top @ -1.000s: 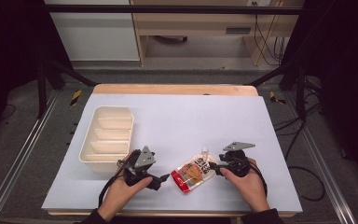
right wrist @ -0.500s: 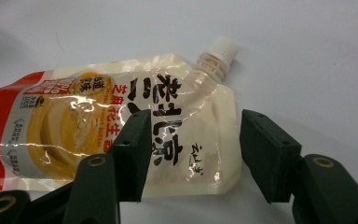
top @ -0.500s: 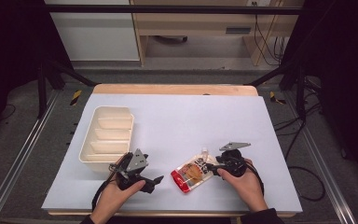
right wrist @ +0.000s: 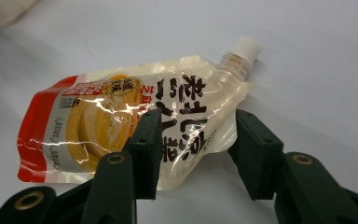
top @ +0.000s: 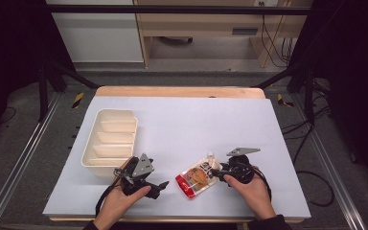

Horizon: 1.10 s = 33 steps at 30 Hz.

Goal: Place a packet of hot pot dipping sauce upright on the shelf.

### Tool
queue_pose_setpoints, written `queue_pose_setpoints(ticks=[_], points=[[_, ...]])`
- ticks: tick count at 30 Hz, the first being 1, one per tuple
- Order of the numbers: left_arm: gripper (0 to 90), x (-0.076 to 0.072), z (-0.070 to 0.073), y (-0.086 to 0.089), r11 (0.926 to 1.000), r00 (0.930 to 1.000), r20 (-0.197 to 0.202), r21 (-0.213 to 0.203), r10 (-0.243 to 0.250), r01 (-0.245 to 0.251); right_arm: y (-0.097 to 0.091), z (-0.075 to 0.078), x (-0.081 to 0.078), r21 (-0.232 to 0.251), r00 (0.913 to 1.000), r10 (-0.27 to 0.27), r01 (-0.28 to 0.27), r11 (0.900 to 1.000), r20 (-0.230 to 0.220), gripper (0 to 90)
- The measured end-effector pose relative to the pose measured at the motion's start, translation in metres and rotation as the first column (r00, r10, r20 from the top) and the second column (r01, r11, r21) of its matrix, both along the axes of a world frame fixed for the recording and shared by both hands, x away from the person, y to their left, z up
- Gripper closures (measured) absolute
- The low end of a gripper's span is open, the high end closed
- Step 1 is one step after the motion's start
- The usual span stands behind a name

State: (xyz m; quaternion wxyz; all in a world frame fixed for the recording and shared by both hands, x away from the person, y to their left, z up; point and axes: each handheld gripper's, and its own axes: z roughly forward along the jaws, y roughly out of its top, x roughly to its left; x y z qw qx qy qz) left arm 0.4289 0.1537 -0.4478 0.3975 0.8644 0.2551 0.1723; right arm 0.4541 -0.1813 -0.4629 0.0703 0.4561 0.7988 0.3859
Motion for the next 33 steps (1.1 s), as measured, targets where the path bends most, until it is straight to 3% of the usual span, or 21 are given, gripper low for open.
queue_pose_setpoints(ticks=[3,8,14,23,24,26,33], points=[[6.7,0.0,0.0,-0.001,1.0,1.0,0.003,0.005,0.002,-0.002,0.002,-0.001,0.001,-0.012,1.0,0.002,-0.002,0.9999,-0.004,59.1],[6.7,0.002,-0.001,-0.001,1.0,1.0,0.0,0.007,0.005,-0.005,0.01,-0.005,0.004,-0.101,1.0,-0.001,0.002,0.9949,0.008,72.3],[6.8,0.001,-0.001,-0.002,0.9999,1.0,0.003,0.016,0.0,0.0,0.011,-0.001,0.004,-0.088,0.9996,-0.024,0.026,0.9958,0.016,88.1],[6.7,0.001,-0.002,-0.004,0.9998,1.0,0.001,0.02,-0.002,0.002,0.014,0.01,0.002,-0.074,0.9959,-0.016,0.022,0.997,0.089,90.0],[6.7,0.0,-0.002,-0.003,0.9998,1.0,0.002,0.021,0.001,-0.001,0.017,0.014,0.002,-0.079,0.9927,-0.004,0.013,0.9968,0.121,90.0],[6.7,0.001,-0.002,-0.003,0.9998,1.0,0.002,0.02,0.002,-0.002,0.021,0.02,0.002,-0.086,0.9897,0.006,0.006,0.9963,0.143,90.0],[6.7,0.0,-0.002,-0.002,0.9998,1.0,-0.001,0.018,0.006,-0.006,0.026,0.038,0.006,-0.074,0.9829,0.04,-0.027,0.9969,0.18,90.0]])
